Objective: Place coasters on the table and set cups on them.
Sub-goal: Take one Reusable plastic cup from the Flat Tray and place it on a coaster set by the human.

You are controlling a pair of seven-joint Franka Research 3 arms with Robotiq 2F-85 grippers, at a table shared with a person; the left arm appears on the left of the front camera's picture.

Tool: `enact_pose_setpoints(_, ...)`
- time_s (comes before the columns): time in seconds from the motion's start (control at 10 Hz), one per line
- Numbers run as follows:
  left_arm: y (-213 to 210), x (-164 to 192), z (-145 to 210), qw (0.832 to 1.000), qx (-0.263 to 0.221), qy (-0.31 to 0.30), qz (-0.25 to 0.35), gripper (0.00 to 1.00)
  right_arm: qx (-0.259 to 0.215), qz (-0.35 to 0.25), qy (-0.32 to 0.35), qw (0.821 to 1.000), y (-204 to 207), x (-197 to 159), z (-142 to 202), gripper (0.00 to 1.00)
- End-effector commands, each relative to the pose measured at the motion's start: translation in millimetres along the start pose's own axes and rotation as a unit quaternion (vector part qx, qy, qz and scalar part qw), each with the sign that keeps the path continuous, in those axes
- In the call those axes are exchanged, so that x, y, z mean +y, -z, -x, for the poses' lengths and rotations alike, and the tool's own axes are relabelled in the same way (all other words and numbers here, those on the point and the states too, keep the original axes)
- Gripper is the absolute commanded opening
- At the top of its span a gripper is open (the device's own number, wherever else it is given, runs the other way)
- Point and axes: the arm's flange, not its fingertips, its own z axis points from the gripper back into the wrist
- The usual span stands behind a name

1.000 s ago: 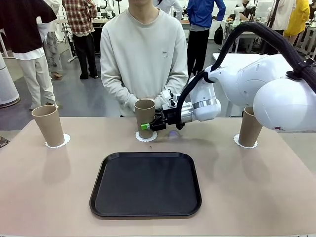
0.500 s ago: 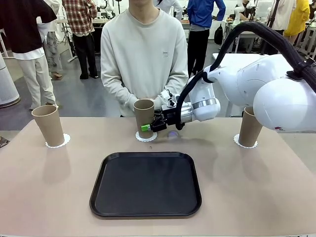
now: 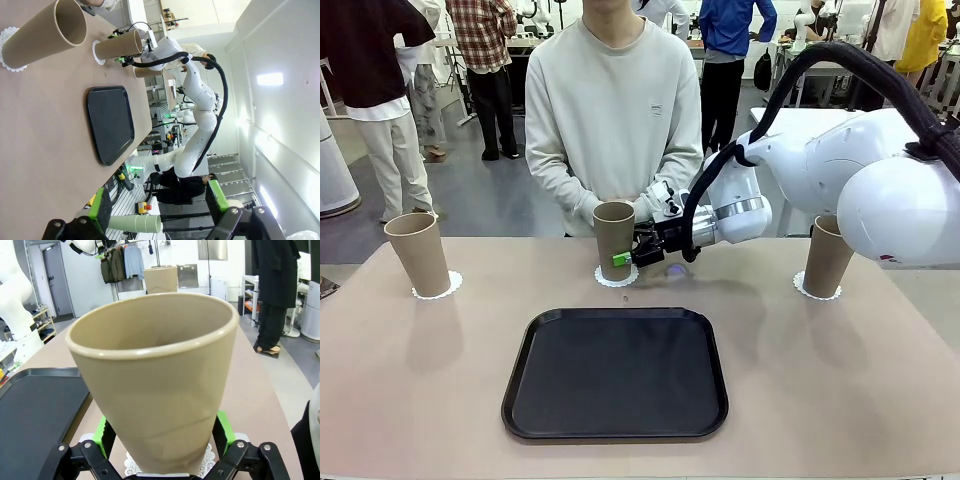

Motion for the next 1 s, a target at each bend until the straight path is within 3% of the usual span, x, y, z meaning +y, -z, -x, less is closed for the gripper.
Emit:
enact_pose_setpoints(0.0, -1, -3, 1, 1.000, -0.003, -0.001, 0.003, 1.00, 0.007, -0.009, 0.016, 1.000, -11, 4, -3, 1.00)
enact_pose_setpoints(0.6, -1, -3, 1, 1.000, -0.003, -0.001, 0.003, 1.00, 0.028, 0.009, 0.035, 0.999, -47, 26, -7, 1.00)
enact_pose_setpoints(0.9, -1, -3, 1, 1.000, -0.003, -0.001, 0.003, 1.00, 0.114, 0.059, 0.074, 0.989, -75, 52, -24, 1.00)
